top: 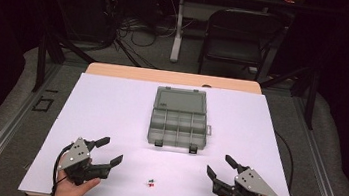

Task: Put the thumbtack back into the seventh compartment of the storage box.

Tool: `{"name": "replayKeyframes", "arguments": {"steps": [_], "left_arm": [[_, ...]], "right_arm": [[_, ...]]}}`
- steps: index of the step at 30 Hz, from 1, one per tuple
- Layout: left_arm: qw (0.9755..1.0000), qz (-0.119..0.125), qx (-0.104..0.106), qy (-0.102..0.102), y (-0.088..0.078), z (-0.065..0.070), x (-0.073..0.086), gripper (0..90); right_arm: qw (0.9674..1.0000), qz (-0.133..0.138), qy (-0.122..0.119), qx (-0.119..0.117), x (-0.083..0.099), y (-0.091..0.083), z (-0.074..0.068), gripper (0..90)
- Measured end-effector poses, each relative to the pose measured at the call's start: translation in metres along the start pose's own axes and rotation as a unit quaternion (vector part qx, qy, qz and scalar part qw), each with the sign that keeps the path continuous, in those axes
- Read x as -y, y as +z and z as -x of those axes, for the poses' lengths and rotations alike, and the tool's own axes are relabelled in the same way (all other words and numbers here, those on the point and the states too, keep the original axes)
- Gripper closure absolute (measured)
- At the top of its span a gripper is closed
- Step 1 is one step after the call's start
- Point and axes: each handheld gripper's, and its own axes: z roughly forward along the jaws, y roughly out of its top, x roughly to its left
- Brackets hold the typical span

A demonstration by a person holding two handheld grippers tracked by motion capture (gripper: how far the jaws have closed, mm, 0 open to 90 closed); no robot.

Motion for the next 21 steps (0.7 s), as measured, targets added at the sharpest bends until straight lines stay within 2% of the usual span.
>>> {"name": "replayKeyframes", "arguments": {"steps": [7,8,13,21], "left_arm": [[1.0000,-0.003,0.001,0.002,0.001,0.001,0.000,26.0],[1.0000,-0.003,0.001,0.002,0.001,0.001,0.000,26.0],[1.0000,-0.005,0.000,0.002,0.002,0.002,0.000,25.9],[0.9999,-0.007,0.005,0.007,0.003,0.004,0.000,26.0]], "right_arm": [[0.9998,-0.010,-0.008,-0.018,-0.002,0.004,-0.008,30.3],[0.9993,-0.020,-0.016,-0.027,-0.005,0.007,-0.012,30.3],[0.9980,-0.030,-0.035,-0.044,-0.008,0.013,-0.022,31.0],[0.9925,-0.067,-0.053,-0.088,-0.013,0.032,-0.040,33.1]]}}
